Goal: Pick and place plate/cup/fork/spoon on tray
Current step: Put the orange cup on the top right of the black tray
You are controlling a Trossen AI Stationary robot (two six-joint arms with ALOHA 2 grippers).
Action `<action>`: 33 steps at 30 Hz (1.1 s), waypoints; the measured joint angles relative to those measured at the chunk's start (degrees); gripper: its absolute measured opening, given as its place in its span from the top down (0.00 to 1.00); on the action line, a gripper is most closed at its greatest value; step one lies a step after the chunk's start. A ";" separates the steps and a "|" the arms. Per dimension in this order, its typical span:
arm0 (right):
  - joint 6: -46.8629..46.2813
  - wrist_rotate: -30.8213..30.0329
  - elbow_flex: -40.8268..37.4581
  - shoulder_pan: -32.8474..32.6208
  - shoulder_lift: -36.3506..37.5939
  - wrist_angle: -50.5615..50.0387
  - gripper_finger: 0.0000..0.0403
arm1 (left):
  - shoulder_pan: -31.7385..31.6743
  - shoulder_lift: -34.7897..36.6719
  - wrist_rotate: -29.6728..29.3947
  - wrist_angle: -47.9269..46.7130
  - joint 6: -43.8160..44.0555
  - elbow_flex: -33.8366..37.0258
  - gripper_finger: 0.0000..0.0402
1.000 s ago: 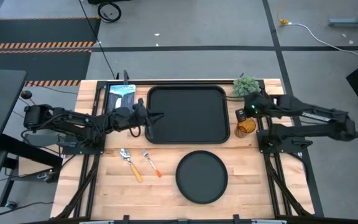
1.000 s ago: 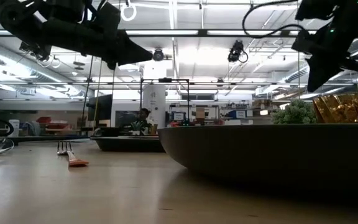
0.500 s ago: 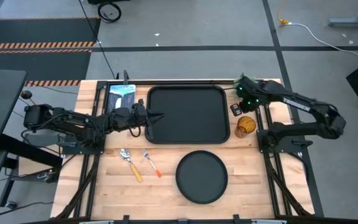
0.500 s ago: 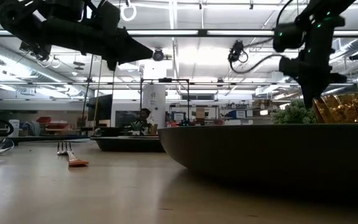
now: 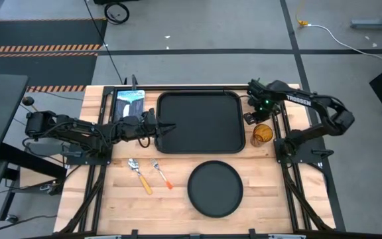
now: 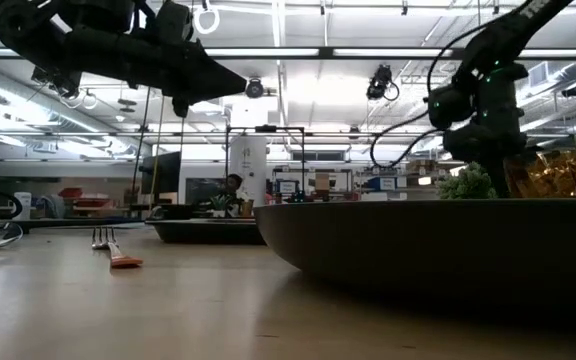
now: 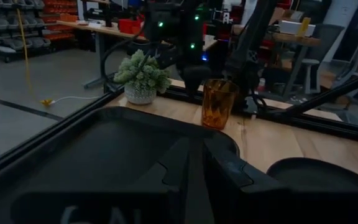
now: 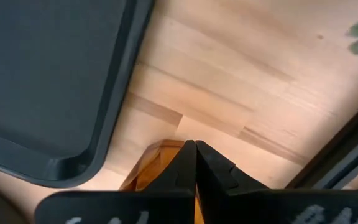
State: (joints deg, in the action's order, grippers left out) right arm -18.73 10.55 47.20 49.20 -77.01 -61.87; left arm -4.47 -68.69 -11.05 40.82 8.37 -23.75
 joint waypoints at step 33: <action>-8.68 2.25 -0.04 -19.41 -5.19 -1.77 0.98 | 0.00 0.00 -0.02 -0.11 0.01 0.00 0.87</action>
State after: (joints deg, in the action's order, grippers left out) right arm -27.42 12.80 47.16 29.80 -82.20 -63.64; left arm -4.47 -68.69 -11.07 40.71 8.38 -23.75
